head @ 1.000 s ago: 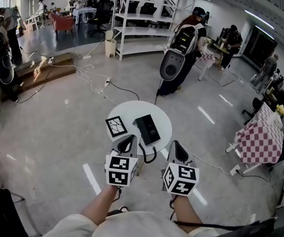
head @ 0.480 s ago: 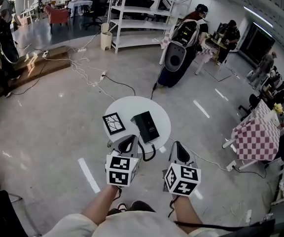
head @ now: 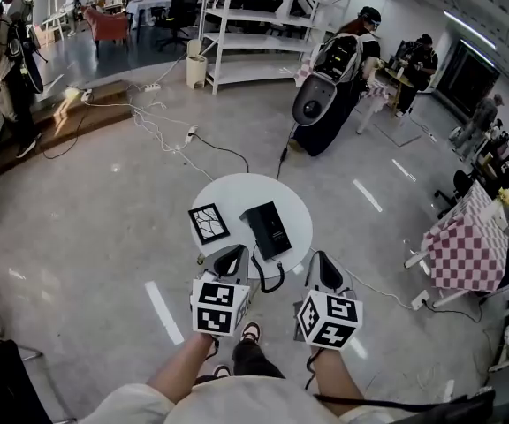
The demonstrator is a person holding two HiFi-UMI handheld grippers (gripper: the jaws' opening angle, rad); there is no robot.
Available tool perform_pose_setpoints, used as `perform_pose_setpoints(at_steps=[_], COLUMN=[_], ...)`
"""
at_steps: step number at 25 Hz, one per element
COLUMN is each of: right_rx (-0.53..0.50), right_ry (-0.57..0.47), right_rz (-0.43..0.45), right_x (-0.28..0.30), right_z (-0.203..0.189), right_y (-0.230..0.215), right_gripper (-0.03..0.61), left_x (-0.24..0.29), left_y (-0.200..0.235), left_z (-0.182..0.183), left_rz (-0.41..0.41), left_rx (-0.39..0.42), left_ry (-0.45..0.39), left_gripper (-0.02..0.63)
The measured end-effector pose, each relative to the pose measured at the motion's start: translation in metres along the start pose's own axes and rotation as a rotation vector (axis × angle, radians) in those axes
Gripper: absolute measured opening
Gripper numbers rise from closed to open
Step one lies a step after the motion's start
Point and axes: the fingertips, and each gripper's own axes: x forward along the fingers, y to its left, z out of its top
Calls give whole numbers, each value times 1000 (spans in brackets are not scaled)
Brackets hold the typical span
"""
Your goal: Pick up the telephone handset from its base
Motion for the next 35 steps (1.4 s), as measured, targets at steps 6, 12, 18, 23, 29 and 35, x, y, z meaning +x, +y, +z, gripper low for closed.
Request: perform_pose_setpoints(at_steps=[6, 12, 18, 23, 29, 35], right_rx=[29, 51, 8, -25, -31, -1], right_ry=[-10, 8, 7, -12, -7, 1], right_rz=[-6, -5, 15, 21, 59, 85], right_x=[27, 59, 100, 130, 161, 193], right_z=[1, -4, 12, 25, 36, 33], right_y=[-11, -24, -31, -37, -45, -55], right_gripper=[25, 25, 25, 25, 25, 25], left_x=[22, 52, 84, 107, 131, 158], left_y=[6, 20, 37, 49, 56, 60], left_z=[9, 7, 17, 23, 32, 33], left_rz=[3, 23, 56, 81, 118, 141], left_rx=[42, 34, 2, -19, -34, -17], left_ry=[6, 37, 30, 27, 26, 50], left_gripper=[15, 15, 15, 15, 15, 15])
